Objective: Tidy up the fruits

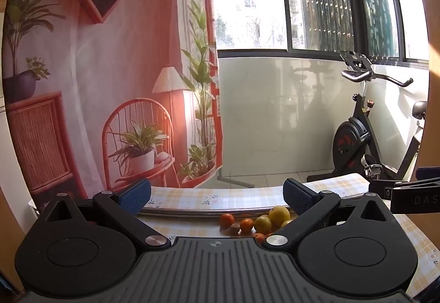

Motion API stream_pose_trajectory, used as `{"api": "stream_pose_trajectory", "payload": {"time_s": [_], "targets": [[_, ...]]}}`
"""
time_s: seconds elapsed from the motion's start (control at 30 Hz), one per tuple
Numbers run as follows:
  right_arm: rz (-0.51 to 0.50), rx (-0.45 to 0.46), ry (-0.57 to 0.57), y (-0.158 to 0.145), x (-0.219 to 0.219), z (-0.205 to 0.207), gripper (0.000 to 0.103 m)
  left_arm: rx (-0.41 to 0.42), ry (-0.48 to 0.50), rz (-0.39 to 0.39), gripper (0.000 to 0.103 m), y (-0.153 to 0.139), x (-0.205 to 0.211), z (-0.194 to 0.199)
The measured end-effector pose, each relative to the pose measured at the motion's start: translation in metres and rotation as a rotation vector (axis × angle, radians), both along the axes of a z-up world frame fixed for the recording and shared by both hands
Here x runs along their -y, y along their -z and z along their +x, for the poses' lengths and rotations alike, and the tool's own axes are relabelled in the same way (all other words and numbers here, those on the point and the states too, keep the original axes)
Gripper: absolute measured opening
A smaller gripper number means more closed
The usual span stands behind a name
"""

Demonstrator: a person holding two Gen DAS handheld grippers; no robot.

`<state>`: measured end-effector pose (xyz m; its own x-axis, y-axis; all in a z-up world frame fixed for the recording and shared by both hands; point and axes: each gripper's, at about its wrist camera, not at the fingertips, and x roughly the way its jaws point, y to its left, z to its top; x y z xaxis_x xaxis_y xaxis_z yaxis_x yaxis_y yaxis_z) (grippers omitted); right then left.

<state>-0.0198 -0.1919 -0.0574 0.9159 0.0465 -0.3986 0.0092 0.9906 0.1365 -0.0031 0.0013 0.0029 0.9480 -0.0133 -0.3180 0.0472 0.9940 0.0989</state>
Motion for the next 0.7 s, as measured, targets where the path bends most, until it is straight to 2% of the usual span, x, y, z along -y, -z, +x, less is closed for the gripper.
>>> {"api": "stream_pose_trajectory", "payload": {"time_s": [0.7], "targets": [[0.002, 0.0, 0.004, -0.0003, 0.0, -0.0009, 0.103, 0.002, 0.004, 0.003, 0.103, 0.0012, 0.0007, -0.0006]]}}
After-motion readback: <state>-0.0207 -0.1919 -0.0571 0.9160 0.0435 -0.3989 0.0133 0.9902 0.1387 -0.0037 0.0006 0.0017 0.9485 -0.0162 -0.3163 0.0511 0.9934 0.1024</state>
